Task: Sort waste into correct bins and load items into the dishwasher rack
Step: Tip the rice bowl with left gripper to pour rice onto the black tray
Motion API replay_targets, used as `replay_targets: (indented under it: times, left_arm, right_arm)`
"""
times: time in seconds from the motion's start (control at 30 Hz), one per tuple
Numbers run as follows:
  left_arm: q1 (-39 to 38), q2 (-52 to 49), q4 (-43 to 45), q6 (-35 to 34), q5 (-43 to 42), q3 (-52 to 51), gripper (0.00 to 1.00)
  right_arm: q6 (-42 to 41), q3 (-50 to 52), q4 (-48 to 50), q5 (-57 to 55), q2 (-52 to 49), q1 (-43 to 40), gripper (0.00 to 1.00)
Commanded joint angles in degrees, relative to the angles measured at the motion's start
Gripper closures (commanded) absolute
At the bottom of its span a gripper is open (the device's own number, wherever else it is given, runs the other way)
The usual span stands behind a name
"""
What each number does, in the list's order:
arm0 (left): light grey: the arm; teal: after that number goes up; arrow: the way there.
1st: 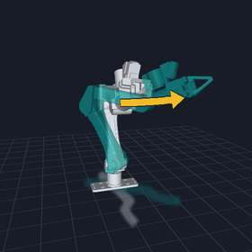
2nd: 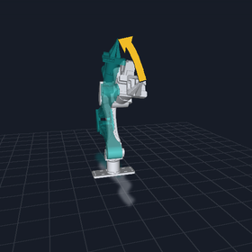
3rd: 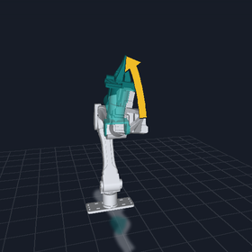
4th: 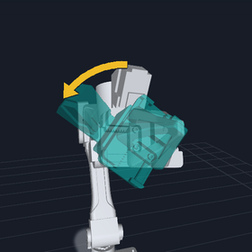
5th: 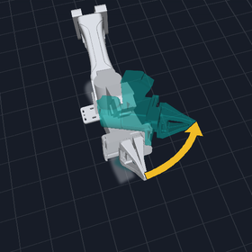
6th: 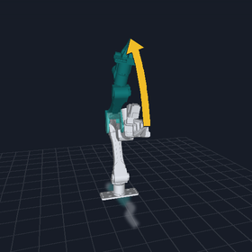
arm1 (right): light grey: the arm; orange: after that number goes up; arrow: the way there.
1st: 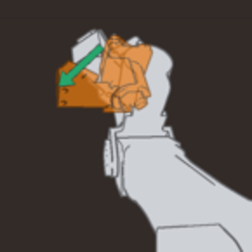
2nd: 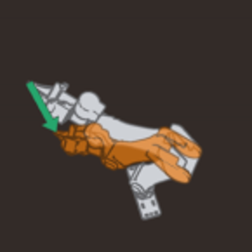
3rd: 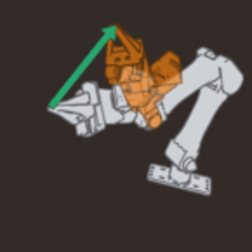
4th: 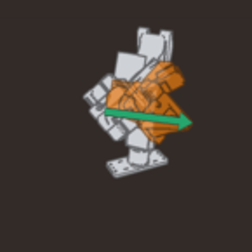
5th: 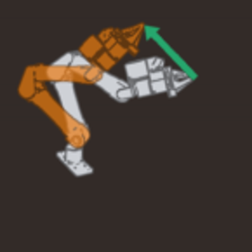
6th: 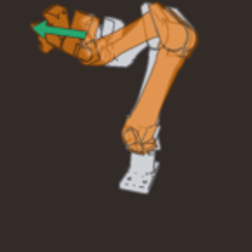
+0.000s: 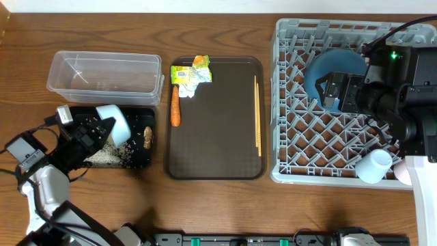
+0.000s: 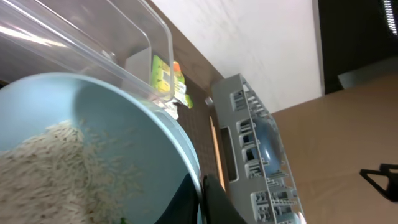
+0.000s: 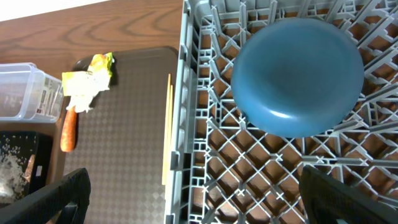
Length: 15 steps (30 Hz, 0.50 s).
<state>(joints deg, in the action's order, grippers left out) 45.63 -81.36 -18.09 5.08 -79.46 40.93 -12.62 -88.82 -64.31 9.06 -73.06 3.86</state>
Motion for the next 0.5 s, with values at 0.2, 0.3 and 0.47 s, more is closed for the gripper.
replay_targets:
  times: [0.2, 0.3, 0.47]
  left_arm:
    - [0.4, -9.2, 0.2, 4.1, -10.6, -0.5, 0.94]
    - [0.4, -10.4, 0.2, 2.7, -10.6, -0.5, 0.94]
    - [1.2, -10.4, 0.2, 1.5, -10.6, -0.5, 0.94]
  right_arm:
    - [-0.6, 0.0, -1.2, 0.4, 0.0, -0.3, 0.01]
    - [-0.6, 0.0, -1.5, 0.4, 0.0, -0.3, 0.01]
    - [-0.6, 0.0, -1.5, 0.4, 0.0, -0.3, 0.01]
